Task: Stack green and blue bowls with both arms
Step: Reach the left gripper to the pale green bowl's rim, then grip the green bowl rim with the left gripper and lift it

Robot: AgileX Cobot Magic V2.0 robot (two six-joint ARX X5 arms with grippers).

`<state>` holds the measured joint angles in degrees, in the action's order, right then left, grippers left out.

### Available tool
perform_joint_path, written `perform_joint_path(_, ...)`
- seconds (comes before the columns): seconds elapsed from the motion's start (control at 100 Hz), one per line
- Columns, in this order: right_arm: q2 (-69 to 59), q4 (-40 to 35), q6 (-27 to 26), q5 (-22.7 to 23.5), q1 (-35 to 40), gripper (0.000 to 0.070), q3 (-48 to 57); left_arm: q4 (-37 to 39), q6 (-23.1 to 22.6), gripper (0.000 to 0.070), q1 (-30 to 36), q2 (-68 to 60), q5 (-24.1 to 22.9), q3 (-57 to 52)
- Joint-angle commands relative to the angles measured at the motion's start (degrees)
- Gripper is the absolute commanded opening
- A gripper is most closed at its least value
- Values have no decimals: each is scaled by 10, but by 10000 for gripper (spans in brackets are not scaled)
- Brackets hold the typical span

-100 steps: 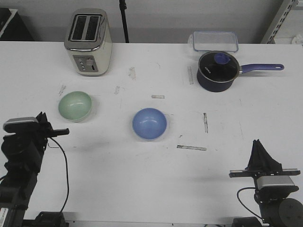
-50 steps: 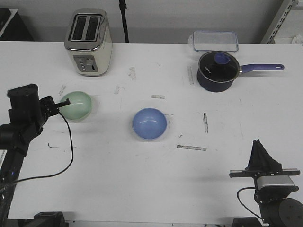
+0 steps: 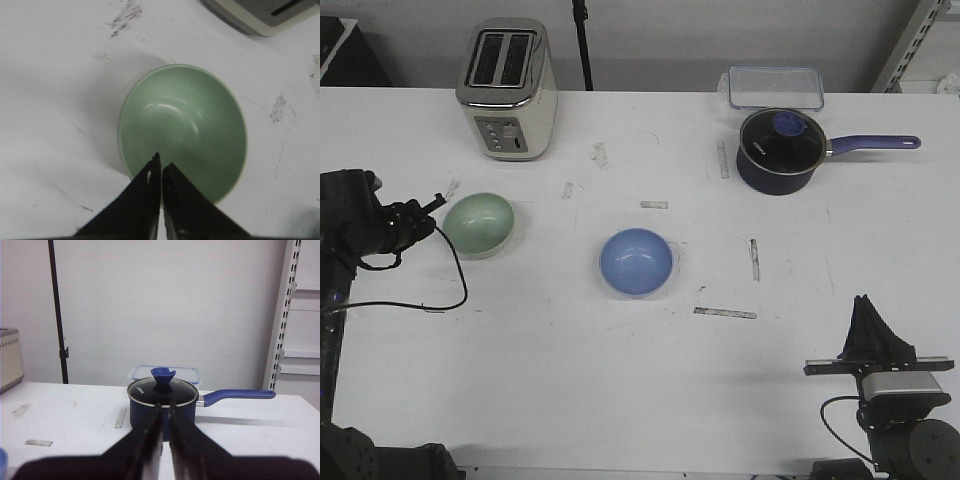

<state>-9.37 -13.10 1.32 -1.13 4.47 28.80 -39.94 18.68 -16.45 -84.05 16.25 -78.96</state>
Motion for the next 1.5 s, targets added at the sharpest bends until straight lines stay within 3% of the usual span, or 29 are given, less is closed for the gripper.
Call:
perform_joint_path(0.0, 0, 5, 3, 0, 1, 16, 4, -10, 5, 3, -12, -20, 15, -12)
perform_joint_path(0.09, 0, 5, 3, 0, 1, 16, 4, -28, 5, 29, -27, -41, 18, -12)
perform_joint_path(0.22, 0, 5, 3, 0, 1, 17, 4, -37, 4, 257, -35, -67, 18, -12)
perform_joint_path(0.3, 0, 5, 3, 0, 1, 16, 4, -35, 5, 334, -35, -81, 18, -12)
perform_joint_path(0.67, 0, 5, 3, 0, 1, 16, 4, -8, 5, 335, -30, -141, 19, -12)
perform_joint_path(0.88, 0, 5, 3, 0, 1, 16, 4, 14, 5, 335, -20, -150, 44, -12)
perform_joint_path(1.49, 0, 5, 3, 0, 1, 17, 4, 36, 31, 330, 3, -186, 30, -12)
